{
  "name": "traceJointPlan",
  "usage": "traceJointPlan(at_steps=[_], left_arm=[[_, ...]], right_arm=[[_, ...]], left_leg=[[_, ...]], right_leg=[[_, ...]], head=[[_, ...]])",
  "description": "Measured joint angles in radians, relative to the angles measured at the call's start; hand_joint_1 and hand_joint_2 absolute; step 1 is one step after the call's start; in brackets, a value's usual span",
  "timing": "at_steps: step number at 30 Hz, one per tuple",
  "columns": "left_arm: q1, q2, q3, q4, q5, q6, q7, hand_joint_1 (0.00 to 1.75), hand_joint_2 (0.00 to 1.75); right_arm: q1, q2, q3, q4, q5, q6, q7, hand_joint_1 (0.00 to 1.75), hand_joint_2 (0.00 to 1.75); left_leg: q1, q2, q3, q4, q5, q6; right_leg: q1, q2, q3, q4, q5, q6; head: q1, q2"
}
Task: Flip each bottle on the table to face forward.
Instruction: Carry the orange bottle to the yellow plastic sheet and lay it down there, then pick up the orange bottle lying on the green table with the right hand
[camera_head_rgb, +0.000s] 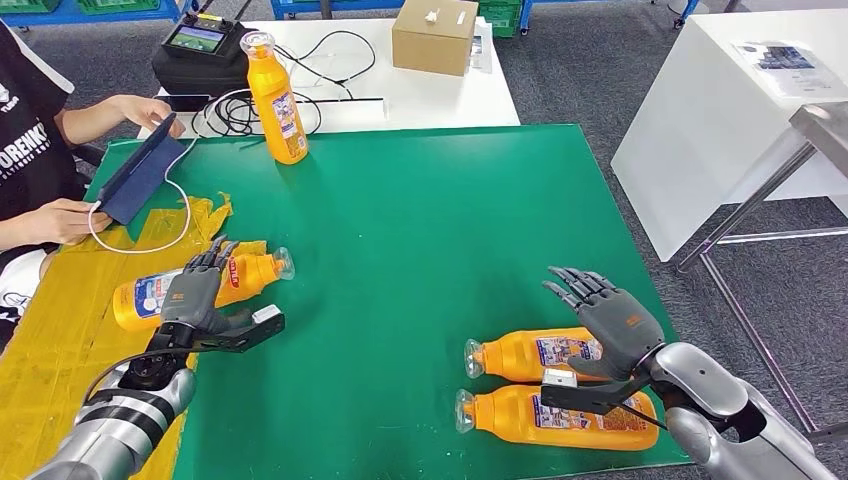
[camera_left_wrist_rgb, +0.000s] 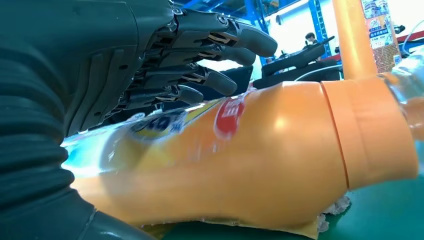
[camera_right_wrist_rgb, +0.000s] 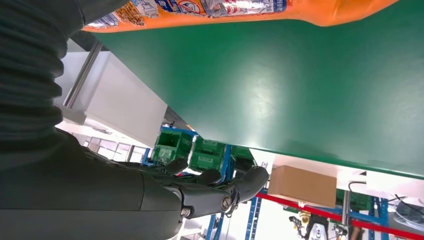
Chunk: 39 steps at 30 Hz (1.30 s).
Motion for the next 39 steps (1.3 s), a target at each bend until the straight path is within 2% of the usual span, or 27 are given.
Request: traceJointPlan(at_steps=[5, 9, 12, 17, 22, 28, 34, 35, 36, 39], left_arm=[[0.015, -0.01, 0.038, -0.034, 0.137, 0.017, -0.074, 0.0, 1.75], [0.046, -0.021, 0.072, -0.133, 0.268, -0.018, -0.158, 0.0, 1.75], [0.078, -0.03, 0.08, -0.231, 0.362, -0.064, -0.206, 0.0, 1.75], [0.166, -0.041, 0.077, -0.449, 0.66, -0.202, -0.38, 0.0, 1.75], [0.237, -0.045, 0.07, -0.658, 0.808, -0.278, -0.444, 0.0, 1.75], [0.273, -0.047, 0.045, -0.787, 0.827, -0.283, -0.446, 0.0, 1.75], [0.309, -0.056, 0.031, -0.859, 0.816, -0.282, -0.435, 0.0, 1.75], [0.313, -0.059, 0.029, -0.866, 0.815, -0.283, -0.433, 0.0, 1.75], [0.316, -0.062, 0.028, -0.872, 0.815, -0.285, -0.432, 0.0, 1.75], [0.321, -0.072, 0.022, -0.881, 0.815, -0.291, -0.43, 0.0, 1.75]], right_arm=[[0.078, -0.038, -0.049, -0.046, -0.069, 0.034, -0.003, 0.0, 1.75], [0.162, -0.077, -0.093, -0.079, -0.104, 0.056, 0.011, 0.0, 1.75], [0.198, -0.087, -0.11, -0.083, -0.092, 0.053, 0.044, 0.0, 1.75], [0.191, -0.084, -0.104, -0.053, -0.088, 0.059, 0.055, 0.0, 1.75], [0.16, -0.093, -0.079, 0.006, -0.132, 0.119, 0.074, 0.0, 1.75], [0.122, -0.052, -0.009, 0.123, -0.017, 0.061, 0.153, 0.0, 1.75], [0.051, 0.062, 0.029, 0.219, 0.202, -0.041, 0.243, 0.02, 1.75], [0.038, 0.083, 0.033, 0.235, 0.226, -0.043, 0.247, 0.1, 1.75], [0.024, 0.102, 0.036, 0.25, 0.244, -0.043, 0.248, 0.31, 1.75], [-0.013, 0.153, 0.043, 0.298, 0.289, -0.052, 0.247, 1.42, 1.75]], left_leg=[[0.0, -0.002, -0.001, 0.0, 0.0, 0.0], [0.0, -0.002, -0.002, 0.0, 0.0, 0.0], [0.0, -0.001, -0.002, 0.0, 0.0, 0.0], [0.0, 0.001, -0.002, 0.0, -0.001, 0.0], [0.0, 0.0, -0.001, 0.0, 0.0, 0.0], [0.0, -0.002, -0.002, 0.0, 0.0, 0.0], [0.001, 0.004, 0.0, 0.0, -0.001, 0.0], [0.001, 0.005, 0.0, 0.0, -0.001, 0.0], [0.001, 0.005, 0.001, 0.0, -0.001, 0.0], [0.001, 0.006, 0.002, 0.0, -0.001, 0.0]], right_leg=[[0.0, -0.001, 0.0, 0.0, 0.0, 0.0], [0.0, -0.001, -0.001, 0.0, 0.0, 0.0], [0.0, -0.001, -0.001, 0.0, 0.0, 0.0], [0.0, 0.0, -0.002, -0.001, 0.0, 0.0], [0.0, 0.0, -0.001, -0.001, 0.0, 0.0], [0.0, -0.001, -0.001, -0.001, 0.0, 0.0], [0.001, 0.002, -0.001, -0.001, 0.0, 0.0], [0.001, 0.002, -0.001, -0.001, 0.0, 0.0], [0.001, 0.002, -0.001, -0.001, 0.0, 0.0], [0.002, 0.003, 0.0, -0.001, 0.0, 0.0]], head=[[0.0, 0.0], [0.0, 0.0], [0.0, 0.0], [0.0, 0.0], [0.0, 0.0], [0.0, 0.0], [0.0, 0.0], [0.0, 0.0], [0.0, 0.0], [0.0, 0.0]])
